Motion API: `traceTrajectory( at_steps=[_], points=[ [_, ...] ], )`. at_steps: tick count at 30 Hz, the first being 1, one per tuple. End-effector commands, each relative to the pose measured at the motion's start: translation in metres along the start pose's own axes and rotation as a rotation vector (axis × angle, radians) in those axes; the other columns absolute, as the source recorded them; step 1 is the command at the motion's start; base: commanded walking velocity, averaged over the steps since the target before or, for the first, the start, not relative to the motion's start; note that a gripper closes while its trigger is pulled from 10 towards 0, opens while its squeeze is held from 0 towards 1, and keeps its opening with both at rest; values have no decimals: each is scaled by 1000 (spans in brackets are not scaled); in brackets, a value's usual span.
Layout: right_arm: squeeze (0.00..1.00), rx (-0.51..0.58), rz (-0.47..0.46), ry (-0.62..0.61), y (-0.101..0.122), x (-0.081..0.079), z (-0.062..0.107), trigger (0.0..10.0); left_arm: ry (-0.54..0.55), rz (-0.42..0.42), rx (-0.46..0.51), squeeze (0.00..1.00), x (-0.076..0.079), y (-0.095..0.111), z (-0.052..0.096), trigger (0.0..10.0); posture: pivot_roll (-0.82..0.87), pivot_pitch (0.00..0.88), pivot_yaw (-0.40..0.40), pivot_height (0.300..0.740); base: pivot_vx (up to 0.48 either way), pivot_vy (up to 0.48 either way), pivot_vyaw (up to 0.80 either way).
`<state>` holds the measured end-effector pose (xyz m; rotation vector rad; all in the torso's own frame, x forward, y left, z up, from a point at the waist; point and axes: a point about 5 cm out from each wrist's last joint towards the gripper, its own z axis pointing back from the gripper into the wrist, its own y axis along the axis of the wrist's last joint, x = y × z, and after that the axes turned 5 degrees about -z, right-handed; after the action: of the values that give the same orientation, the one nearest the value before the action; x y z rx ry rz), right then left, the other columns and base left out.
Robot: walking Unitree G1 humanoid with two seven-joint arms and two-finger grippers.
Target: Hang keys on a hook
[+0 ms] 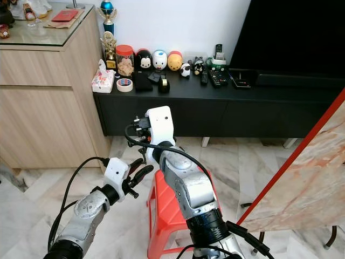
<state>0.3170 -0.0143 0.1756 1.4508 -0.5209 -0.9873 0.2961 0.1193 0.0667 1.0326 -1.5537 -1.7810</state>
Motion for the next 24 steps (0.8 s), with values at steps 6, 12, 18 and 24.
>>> traceTrajectory(
  at_steps=[6,12,18,24],
  points=[
    [0,50,-17,53,14,-20,-4,10000,0,-11,16,0,3,3,-5,8549,-2,0,-136,740,0,0,0],
    [0,49,-18,52,14,-20,-4,10000,14,-11,28,0,2,5,-6,9373,-2,0,-136,740,0,0,0],
    [0,51,-19,51,14,-20,-4,10000,12,-9,30,0,3,5,-7,2431,-2,0,-136,740,0,0,0],
    [0,50,-18,50,14,-20,-4,10000,12,-7,31,0,3,5,-7,0,-3,0,-136,740,0,0,0]
  ],
)
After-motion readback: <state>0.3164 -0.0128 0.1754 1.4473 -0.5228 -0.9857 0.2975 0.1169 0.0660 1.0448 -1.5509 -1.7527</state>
